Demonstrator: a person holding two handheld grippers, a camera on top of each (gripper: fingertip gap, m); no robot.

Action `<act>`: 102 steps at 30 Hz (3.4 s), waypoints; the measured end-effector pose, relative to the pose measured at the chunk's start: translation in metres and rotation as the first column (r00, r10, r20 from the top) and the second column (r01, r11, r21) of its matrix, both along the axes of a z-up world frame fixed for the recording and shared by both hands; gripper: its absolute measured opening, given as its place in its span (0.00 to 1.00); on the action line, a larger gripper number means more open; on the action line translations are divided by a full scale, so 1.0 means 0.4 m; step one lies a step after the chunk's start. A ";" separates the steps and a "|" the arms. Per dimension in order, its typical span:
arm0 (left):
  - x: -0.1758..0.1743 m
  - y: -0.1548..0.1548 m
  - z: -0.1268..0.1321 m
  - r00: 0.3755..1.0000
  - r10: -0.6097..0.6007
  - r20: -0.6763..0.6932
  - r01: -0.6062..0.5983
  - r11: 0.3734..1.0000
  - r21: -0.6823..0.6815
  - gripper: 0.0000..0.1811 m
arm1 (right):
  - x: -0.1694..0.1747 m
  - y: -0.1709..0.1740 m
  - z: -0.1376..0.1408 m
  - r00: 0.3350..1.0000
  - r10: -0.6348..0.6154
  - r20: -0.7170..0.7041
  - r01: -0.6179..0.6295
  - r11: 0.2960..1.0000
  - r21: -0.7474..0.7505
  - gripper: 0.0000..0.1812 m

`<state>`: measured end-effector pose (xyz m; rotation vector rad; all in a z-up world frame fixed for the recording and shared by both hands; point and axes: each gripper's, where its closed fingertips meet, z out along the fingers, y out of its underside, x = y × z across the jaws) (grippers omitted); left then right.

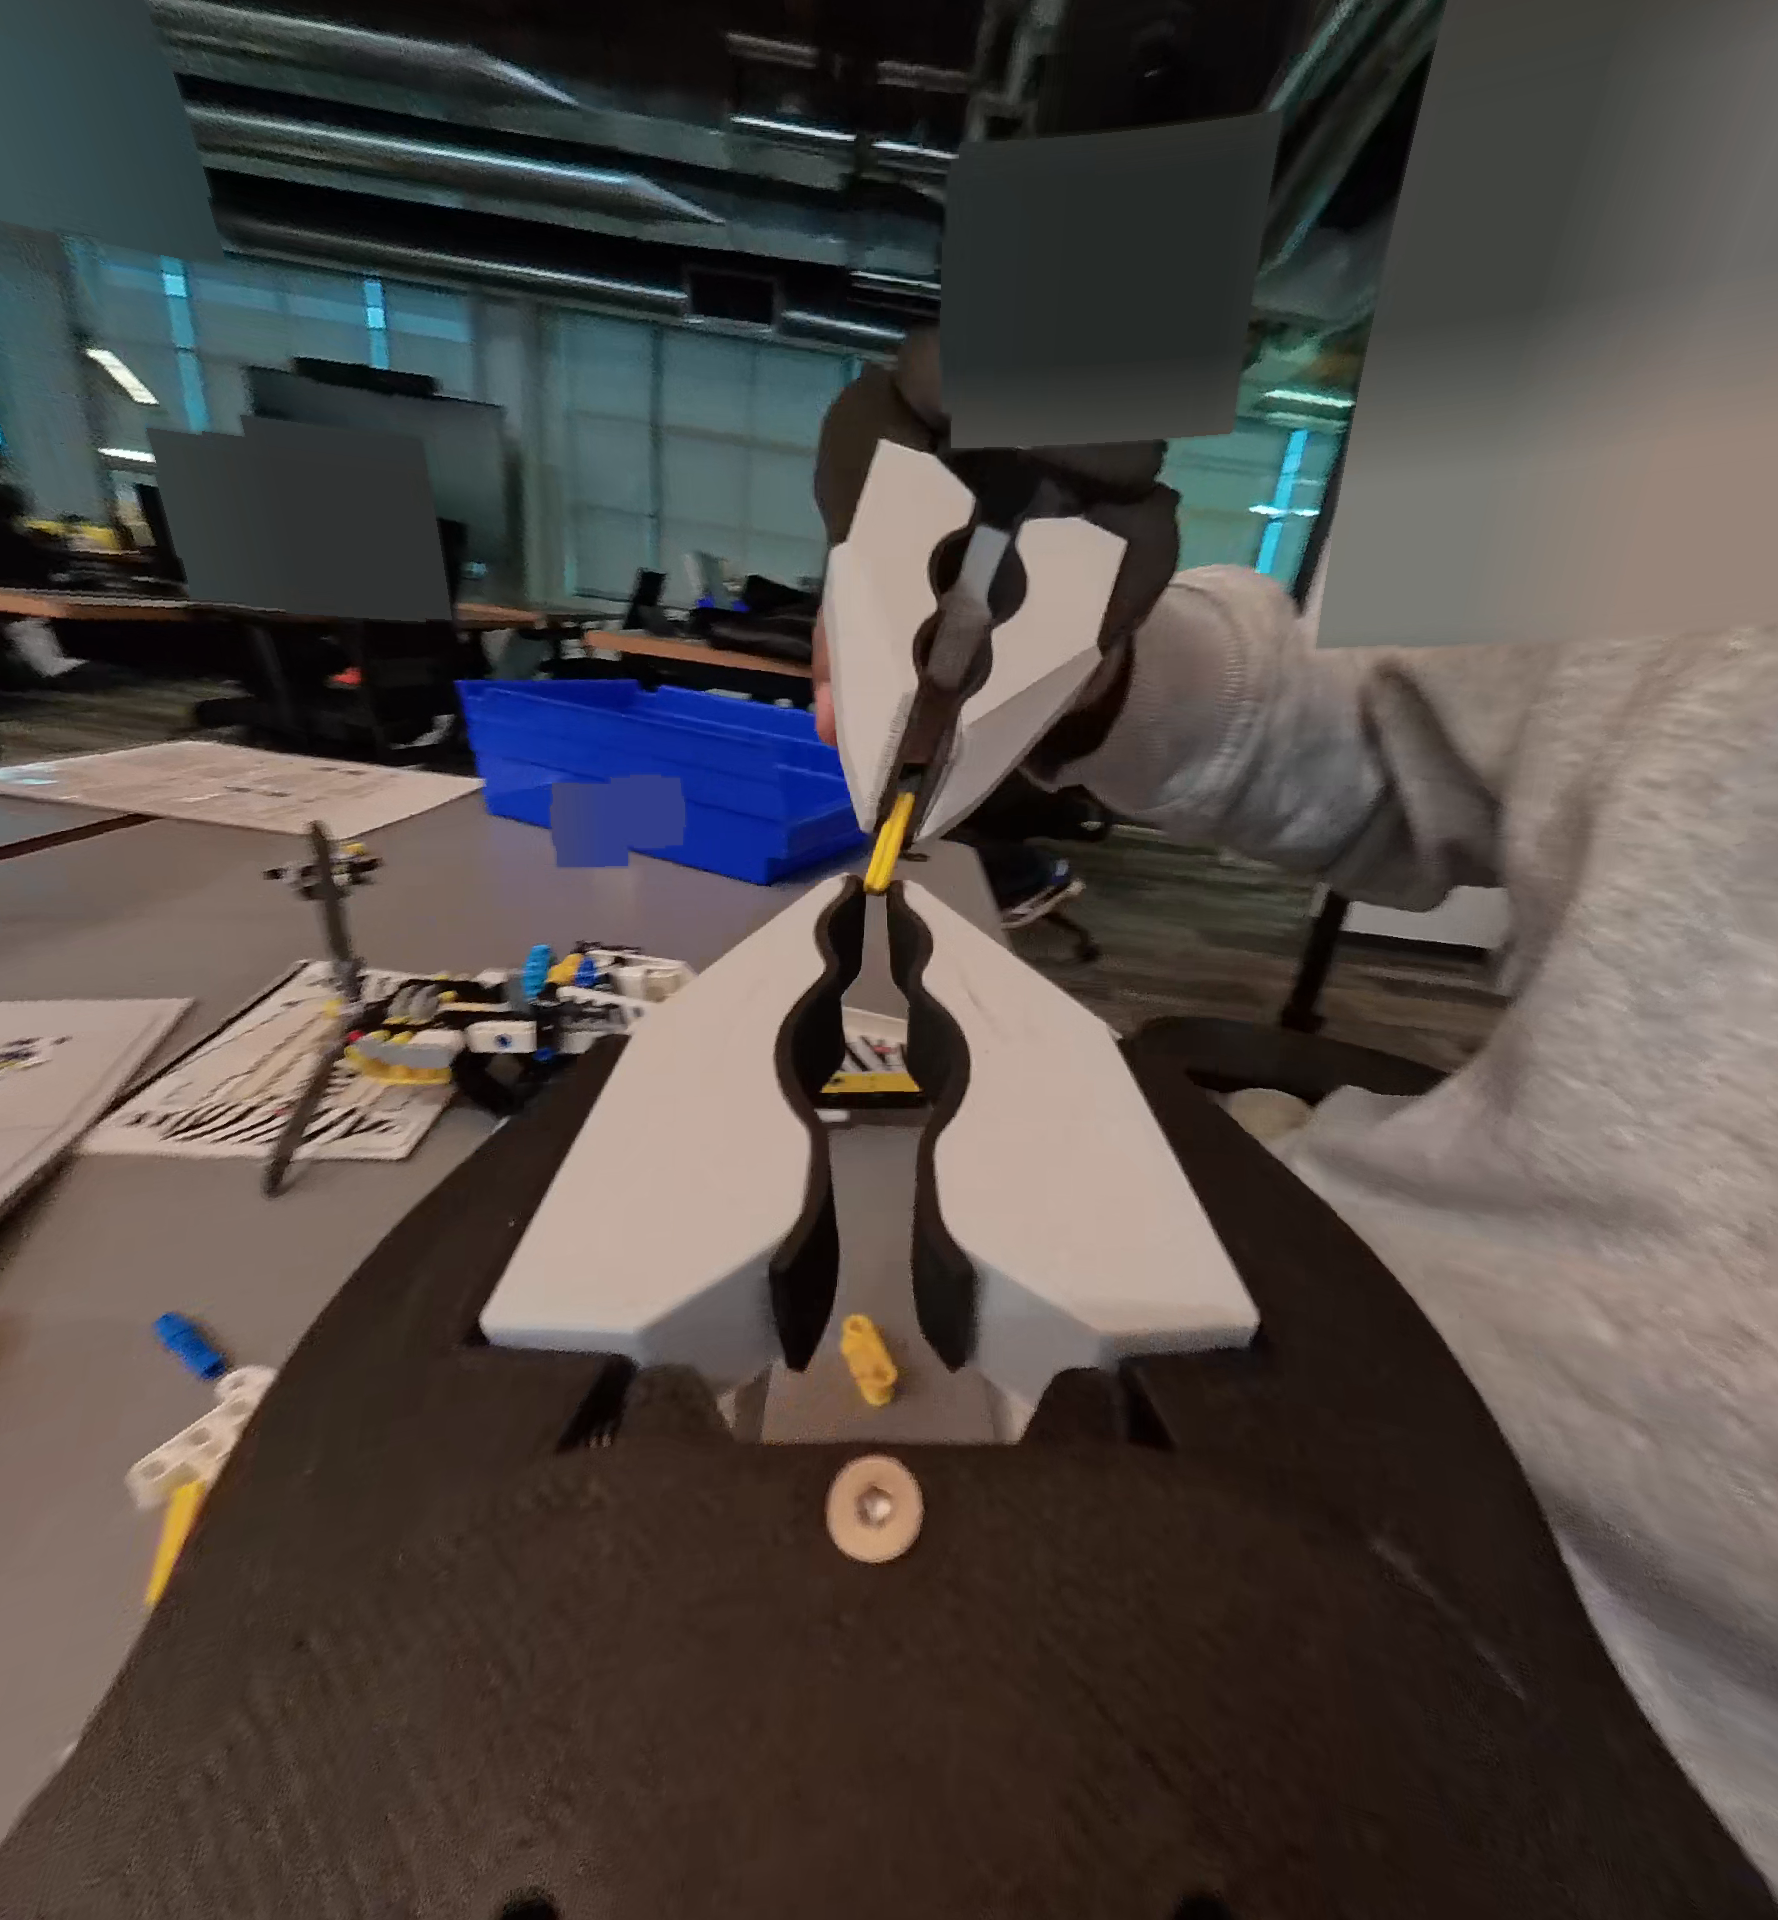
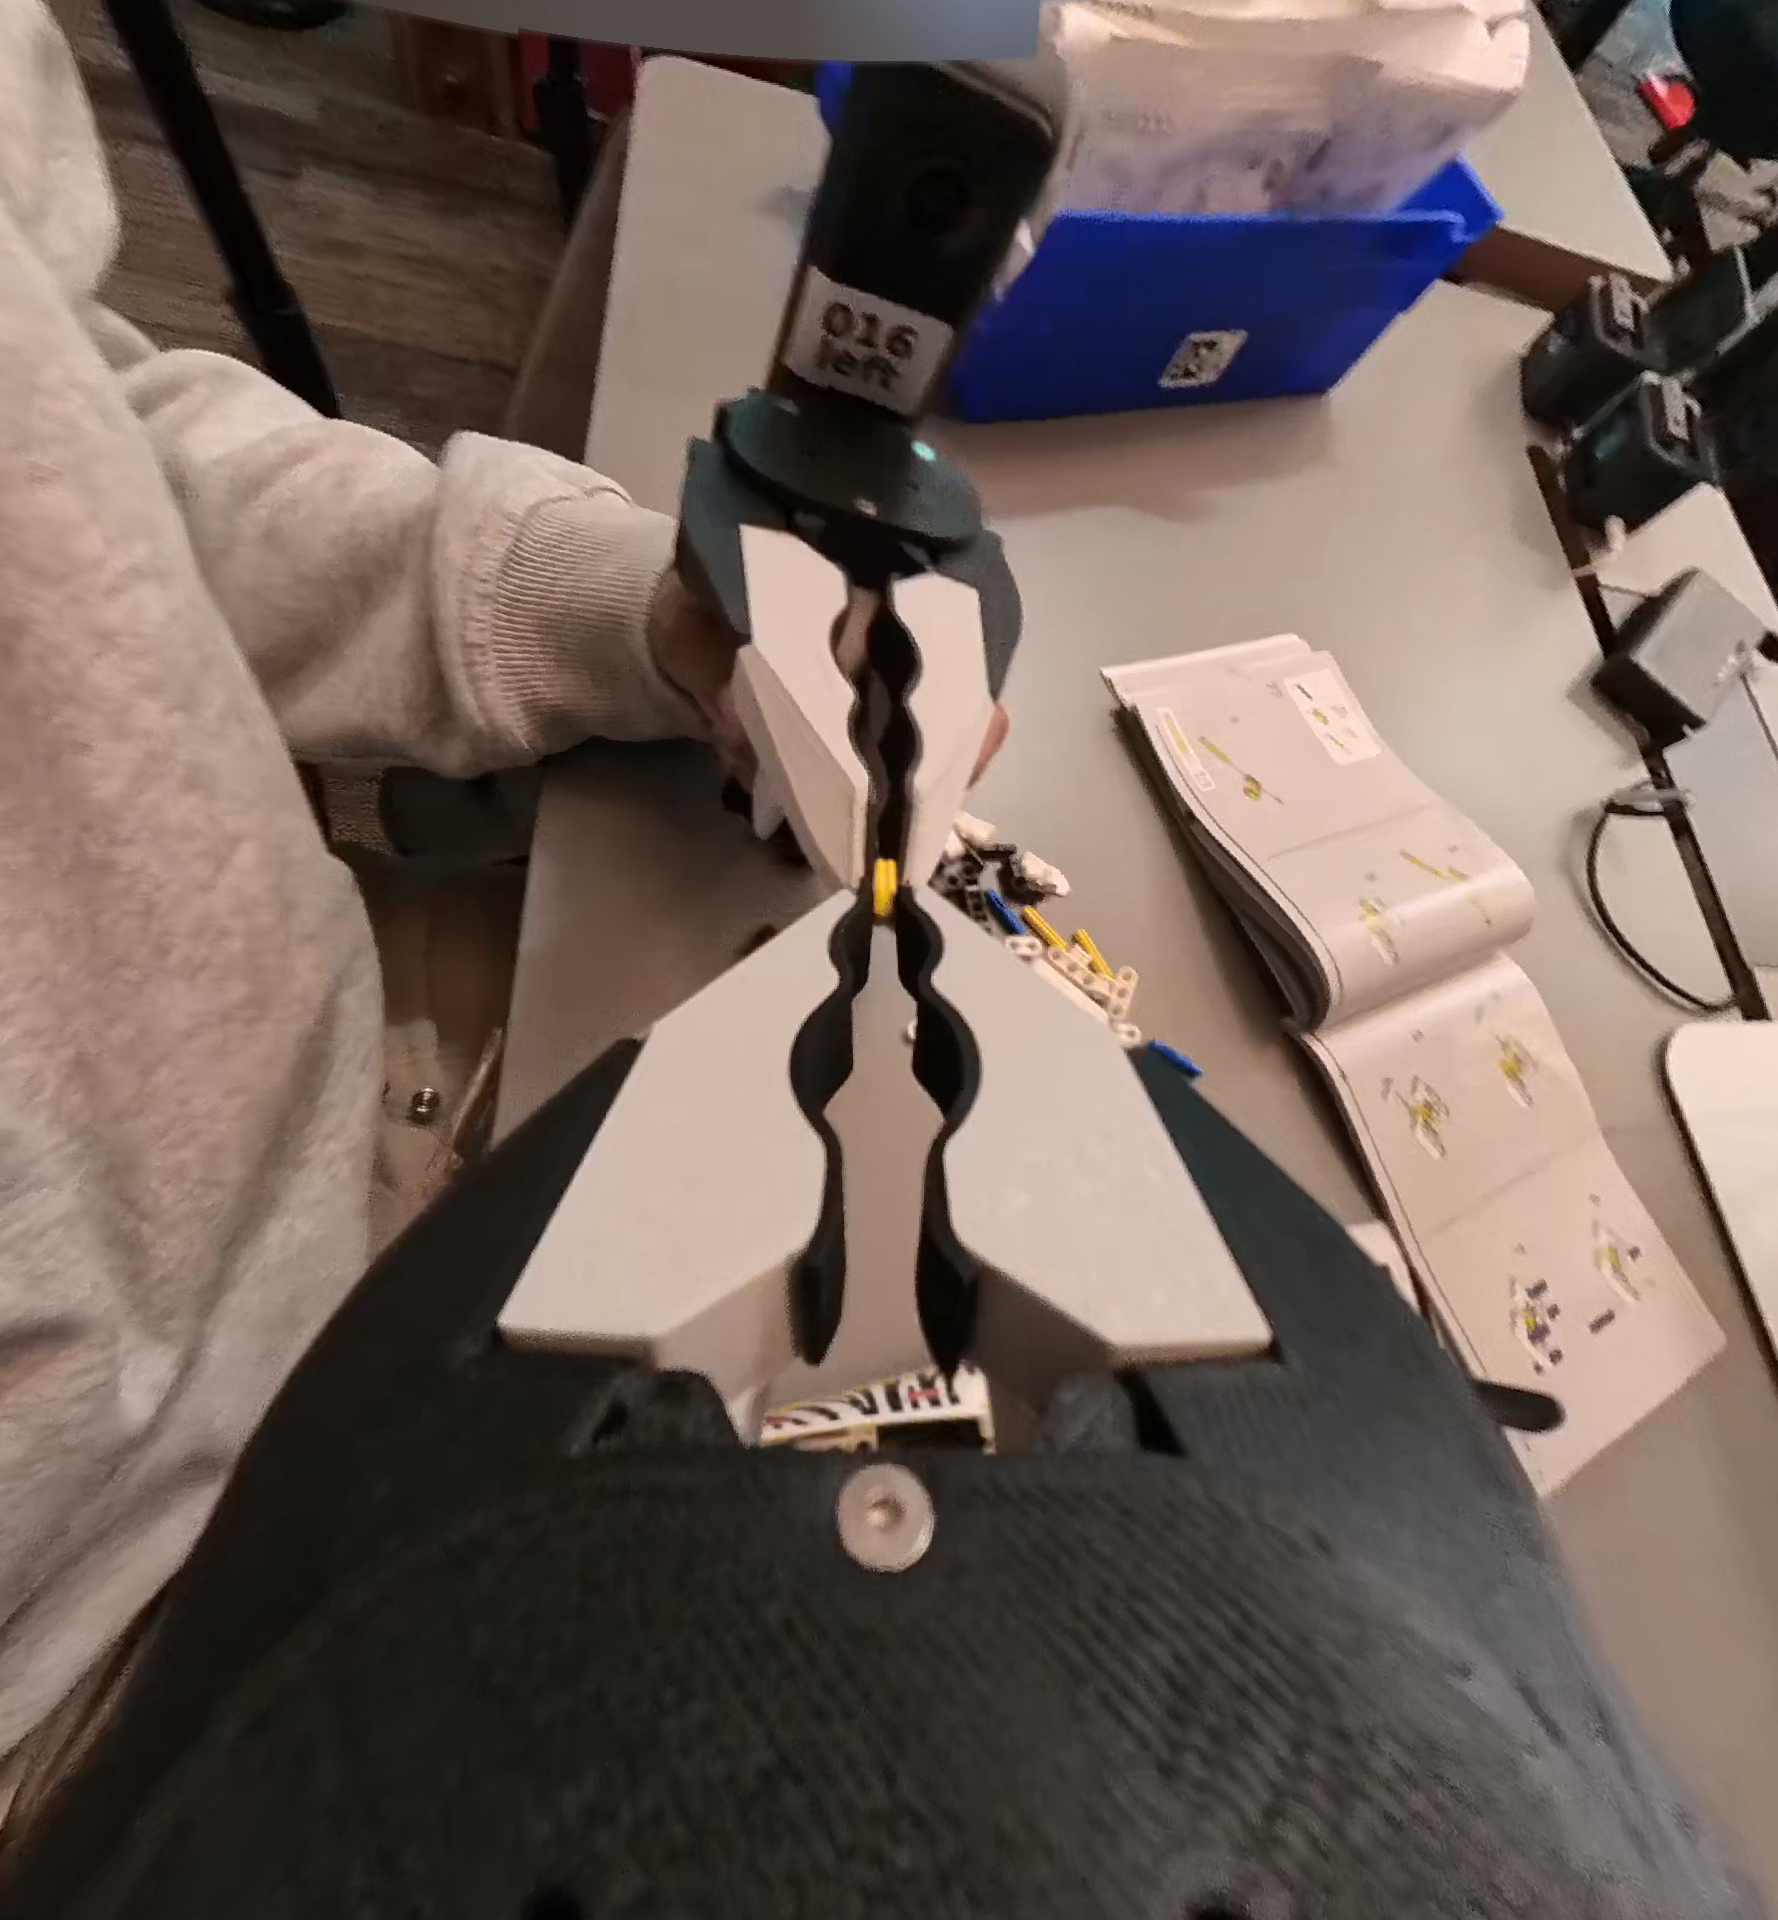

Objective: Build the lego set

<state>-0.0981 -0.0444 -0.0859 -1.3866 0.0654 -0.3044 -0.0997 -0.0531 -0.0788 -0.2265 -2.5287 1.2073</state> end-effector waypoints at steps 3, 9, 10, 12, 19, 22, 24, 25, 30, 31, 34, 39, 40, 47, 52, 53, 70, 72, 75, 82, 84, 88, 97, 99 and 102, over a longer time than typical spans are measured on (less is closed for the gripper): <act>-0.030 -0.003 0.003 0.997 0.072 0.016 -0.072 0.997 0.009 0.01 | -0.028 0.020 -0.023 0.998 -0.059 0.039 0.058 0.998 0.022 0.01; -0.151 -0.064 0.040 0.948 0.257 0.190 -0.280 0.954 0.109 0.00 | -0.037 0.039 -0.120 0.982 -0.115 0.151 0.087 0.980 0.181 0.01; -0.167 -0.081 0.049 0.936 0.263 0.232 -0.300 0.944 0.139 0.00 | -0.028 0.036 -0.149 0.978 -0.113 0.173 0.071 0.970 0.232 0.01; -0.195 -0.114 0.063 0.915 0.287 0.284 -0.346 0.920 0.186 0.00 | -0.007 0.032 -0.203 0.970 -0.106 0.220 0.030 0.945 0.325 0.01; -0.212 -0.134 0.070 0.899 0.333 0.285 -0.397 0.894 0.208 0.00 | 0.031 0.041 -0.311 0.944 -0.128 0.303 -0.059 0.841 0.537 0.01; -0.218 -0.142 0.075 0.885 0.388 0.258 -0.444 0.869 0.217 0.00 | 0.040 0.034 -0.319 0.943 -0.123 0.310 -0.085 0.809 0.582 0.01; -0.220 -0.149 0.080 0.881 0.397 0.258 -0.456 0.860 0.231 0.00 | 0.040 0.031 -0.320 0.943 -0.125 0.307 -0.091 0.793 0.603 0.01; -0.220 -0.150 0.080 0.882 0.392 0.262 -0.452 0.861 0.233 0.00 | 0.038 0.030 -0.320 0.944 -0.125 0.305 -0.094 0.785 0.612 0.01; -0.219 -0.146 0.078 0.884 0.389 0.258 -0.447 0.866 0.224 0.00 | 0.027 0.029 -0.329 0.943 -0.126 0.307 -0.106 0.763 0.638 0.01; -0.219 -0.144 0.077 0.885 0.390 0.256 -0.446 0.867 0.221 0.00 | 0.025 0.028 -0.328 0.943 -0.126 0.309 -0.108 0.762 0.639 0.01; -0.218 -0.141 0.075 0.885 0.393 0.250 -0.446 0.869 0.213 0.00 | 0.026 0.030 -0.332 0.936 -0.140 0.322 -0.114 0.748 0.654 0.01; -0.220 -0.140 0.072 0.883 0.396 0.252 -0.449 0.869 0.207 0.00 | 0.031 0.032 -0.338 0.934 -0.149 0.324 -0.127 0.710 0.693 0.01; -0.221 -0.140 0.073 0.883 0.395 0.254 -0.449 0.869 0.208 0.00 | 0.032 0.032 -0.337 0.935 -0.143 0.324 -0.135 0.702 0.699 0.01; -0.223 -0.140 0.072 0.881 0.391 0.264 -0.448 0.870 0.207 0.00 | 0.032 0.030 -0.339 0.930 -0.123 0.346 -0.168 0.695 0.699 0.01; -0.223 -0.140 0.071 0.882 0.386 0.269 -0.445 0.872 0.206 0.00 | 0.033 0.031 -0.340 0.930 -0.083 0.357 -0.202 0.696 0.689 0.01; -0.224 -0.140 0.071 0.882 0.386 0.271 -0.445 0.872 0.206 0.00 | 0.033 0.031 -0.341 0.932 -0.072 0.356 -0.211 0.692 0.690 0.01; -0.242 -0.158 0.072 0.866 0.381 0.325 -0.461 0.860 0.218 0.00 | 0.031 0.041 -0.357 0.937 -0.103 0.333 -0.149 0.744 0.651 0.02; -0.252 -0.172 0.073 0.855 0.393 0.339 -0.479 0.849 0.225 0.00 | 0.026 0.044 -0.346 0.944 -0.108 0.313 -0.129 0.751 0.648 0.09; -0.277 -0.209 0.075 0.832 0.418 0.365 -0.517 0.824 0.234 0.00 | 0.027 0.036 -0.321 0.932 -0.140 0.336 -0.101 0.787 0.609 0.18; -0.343 -0.310 0.067 0.758 0.501 0.417 -0.621 0.749 0.230 0.00 | -0.029 -0.029 -0.255 0.955 -0.116 0.274 -0.034 0.873 0.487 0.17; -0.350 -0.317 0.064 0.750 0.514 0.416 -0.632 0.742 0.223 0.00 | -0.061 -0.071 -0.253 0.972 -0.084 0.219 -0.027 0.887 0.462 0.16; -0.353 -0.309 0.058 0.747 0.521 0.413 -0.634 0.745 0.207 0.00 | -0.112 -0.176 -0.293 0.953 -0.131 0.273 0.026 0.933 0.360 0.17; -0.360 -0.304 0.060 0.757 0.473 0.452 -0.608 0.762 0.222 0.00 | -0.173 -0.209 -0.361 0.899 -0.243 0.365 0.118 0.936 0.332 0.12; -0.362 -0.307 0.061 0.753 0.474 0.457 -0.613 0.757 0.225 0.00 | -0.177 -0.210 -0.363 0.885 -0.259 0.387 0.127 0.934 0.334 0.14; -0.364 -0.310 0.060 0.751 0.468 0.466 -0.612 0.758 0.226 0.00 | -0.177 -0.219 -0.364 0.873 -0.263 0.411 0.120 0.932 0.341 0.17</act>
